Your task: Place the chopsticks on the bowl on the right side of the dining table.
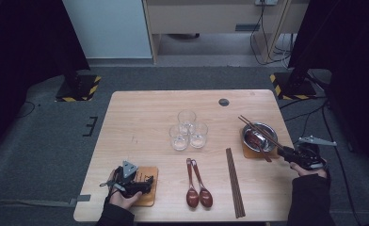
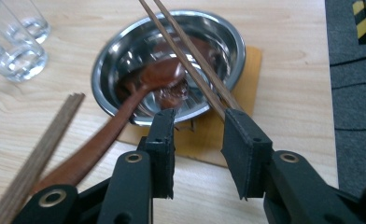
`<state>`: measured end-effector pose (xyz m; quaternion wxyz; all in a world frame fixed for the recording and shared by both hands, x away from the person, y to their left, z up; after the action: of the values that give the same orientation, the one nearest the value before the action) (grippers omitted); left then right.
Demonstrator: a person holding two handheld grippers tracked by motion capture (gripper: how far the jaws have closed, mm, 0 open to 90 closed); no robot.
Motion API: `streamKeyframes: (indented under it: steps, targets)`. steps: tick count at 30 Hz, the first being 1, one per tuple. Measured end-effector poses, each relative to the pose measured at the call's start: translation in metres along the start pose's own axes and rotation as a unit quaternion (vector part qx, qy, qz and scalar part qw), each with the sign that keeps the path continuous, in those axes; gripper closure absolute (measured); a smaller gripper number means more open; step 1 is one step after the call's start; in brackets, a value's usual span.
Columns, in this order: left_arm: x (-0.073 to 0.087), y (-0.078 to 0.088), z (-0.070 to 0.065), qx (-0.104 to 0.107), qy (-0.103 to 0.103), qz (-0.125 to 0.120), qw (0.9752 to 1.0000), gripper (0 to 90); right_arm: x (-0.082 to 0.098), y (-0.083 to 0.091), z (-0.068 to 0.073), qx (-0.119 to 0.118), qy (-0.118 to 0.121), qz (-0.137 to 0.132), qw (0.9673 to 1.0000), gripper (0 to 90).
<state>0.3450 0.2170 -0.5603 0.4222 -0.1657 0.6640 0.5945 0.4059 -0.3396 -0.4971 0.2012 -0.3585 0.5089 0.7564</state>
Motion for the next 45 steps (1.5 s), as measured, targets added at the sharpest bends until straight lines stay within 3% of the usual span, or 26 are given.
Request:
streamKeyframes:
  steps: [9, 24, 45]
  targets:
    - [0.000, 0.000, 0.000, 0.000, 0.000, 0.000, 1.0000, 0.5, -0.018, 0.002, 0.004, -0.001, 0.001, -0.028, 0.9996, 61.4]
    - [0.000, 0.000, 0.000, 0.000, 0.000, 0.000, 1.0000, 0.5, -0.040, -0.010, 0.015, 0.000, 0.024, -0.035, 0.9991, 56.3]
    - [0.000, 0.000, 0.000, 0.000, 0.000, 0.000, 1.0000, 0.4, -0.061, -0.020, 0.025, -0.002, 0.031, -0.057, 0.9979, 50.3]
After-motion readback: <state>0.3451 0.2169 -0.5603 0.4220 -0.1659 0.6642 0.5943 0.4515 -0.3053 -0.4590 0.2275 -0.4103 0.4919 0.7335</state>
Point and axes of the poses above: each handheld gripper's, and its own axes: y roughly backward along the jaws, x roughly out of its underside, z roughly to its left, the point moved 4 cm from there along -y, roughly forward along the jaws, and after that the axes turned 4 degrees about -x, right-handed, at the moved point
